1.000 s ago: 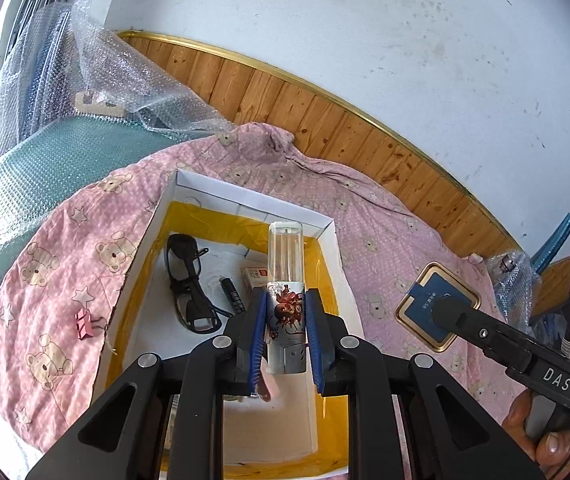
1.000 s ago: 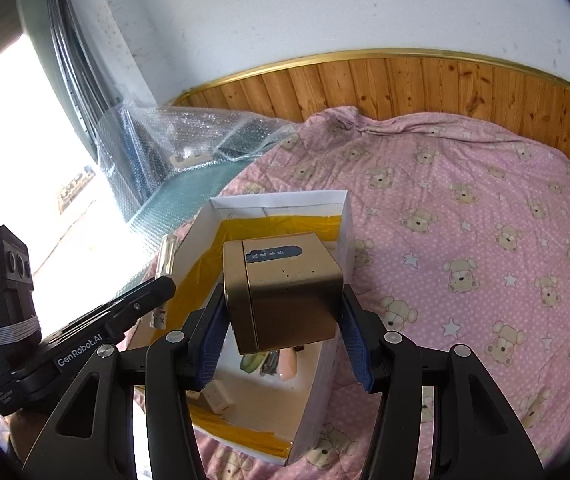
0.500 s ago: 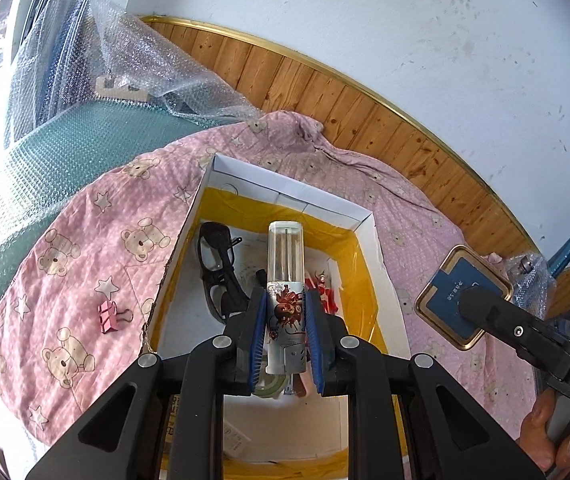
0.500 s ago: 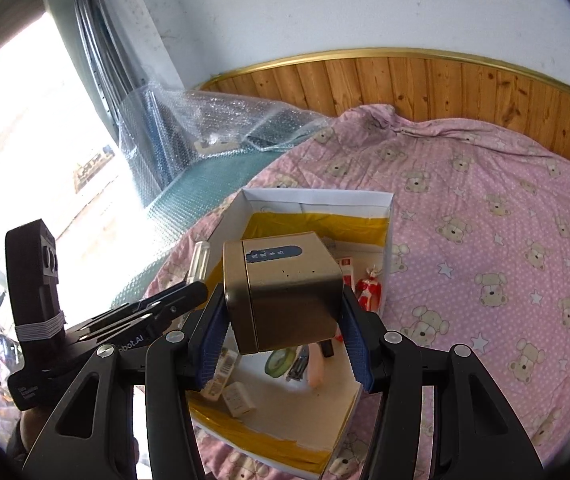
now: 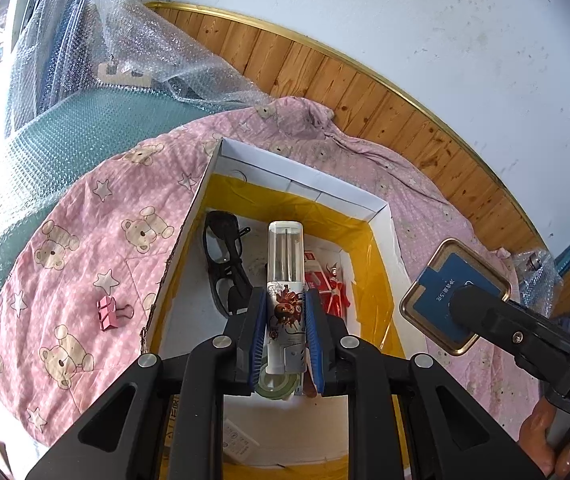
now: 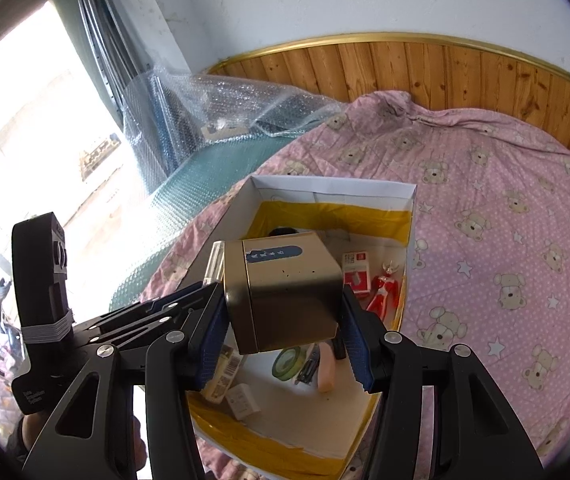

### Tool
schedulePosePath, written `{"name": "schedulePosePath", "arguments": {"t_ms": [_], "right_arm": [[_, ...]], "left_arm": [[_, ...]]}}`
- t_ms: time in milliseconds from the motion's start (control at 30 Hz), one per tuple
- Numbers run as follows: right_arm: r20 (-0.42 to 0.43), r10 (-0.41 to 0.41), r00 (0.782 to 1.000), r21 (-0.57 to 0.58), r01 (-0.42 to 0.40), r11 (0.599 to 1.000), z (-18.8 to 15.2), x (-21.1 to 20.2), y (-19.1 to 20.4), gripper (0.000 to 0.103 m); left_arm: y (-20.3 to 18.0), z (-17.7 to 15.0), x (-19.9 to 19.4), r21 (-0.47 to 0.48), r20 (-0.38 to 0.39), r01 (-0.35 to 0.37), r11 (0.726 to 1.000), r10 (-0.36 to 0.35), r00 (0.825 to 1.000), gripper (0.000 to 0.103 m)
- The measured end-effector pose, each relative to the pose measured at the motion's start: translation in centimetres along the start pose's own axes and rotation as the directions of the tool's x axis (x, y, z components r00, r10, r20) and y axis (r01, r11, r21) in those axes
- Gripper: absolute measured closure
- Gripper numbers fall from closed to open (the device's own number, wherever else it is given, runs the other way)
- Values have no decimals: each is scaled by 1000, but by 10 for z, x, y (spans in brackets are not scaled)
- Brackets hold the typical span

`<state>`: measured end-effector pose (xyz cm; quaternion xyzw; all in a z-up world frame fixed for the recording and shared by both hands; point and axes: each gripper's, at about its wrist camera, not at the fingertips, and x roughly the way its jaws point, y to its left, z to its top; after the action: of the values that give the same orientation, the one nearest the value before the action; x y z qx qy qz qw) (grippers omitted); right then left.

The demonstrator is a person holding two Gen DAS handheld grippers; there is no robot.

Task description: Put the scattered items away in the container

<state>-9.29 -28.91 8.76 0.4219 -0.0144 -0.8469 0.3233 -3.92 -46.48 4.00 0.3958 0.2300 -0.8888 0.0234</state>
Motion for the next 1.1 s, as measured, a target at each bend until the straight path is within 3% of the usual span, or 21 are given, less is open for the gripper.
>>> {"name": "schedulePosePath", "arguments": {"t_ms": [167,233,500,733,1033,1100], "right_arm": [[-41,-3,999,-21,2,1000,2,26,0,45],[-54,-8,999,-3,8,1000,0,34,-6,45],[-65,-7,998,96,14,995,-5,32,-37,46],[-73,11,997,115,-2,993,-8,30,-40,46],[-85,26,996,80,-19,997,-10,28,-28,46],[-90,25,996,59,-20,998,-12,25,-23,46]], "left_arm": [[-4,-3,23,55,-88,-1,999,5,996,82],[1,-4,24,35,-75,-19,999,22,997,76],[19,-5,11,-13,-54,-21,1000,20,998,76],[28,-4,3,-49,-51,-5,999,2,999,76],[11,-12,7,-3,-87,8,1000,-8,996,76],[7,-15,7,13,-93,0,1000,2,996,71]]}}
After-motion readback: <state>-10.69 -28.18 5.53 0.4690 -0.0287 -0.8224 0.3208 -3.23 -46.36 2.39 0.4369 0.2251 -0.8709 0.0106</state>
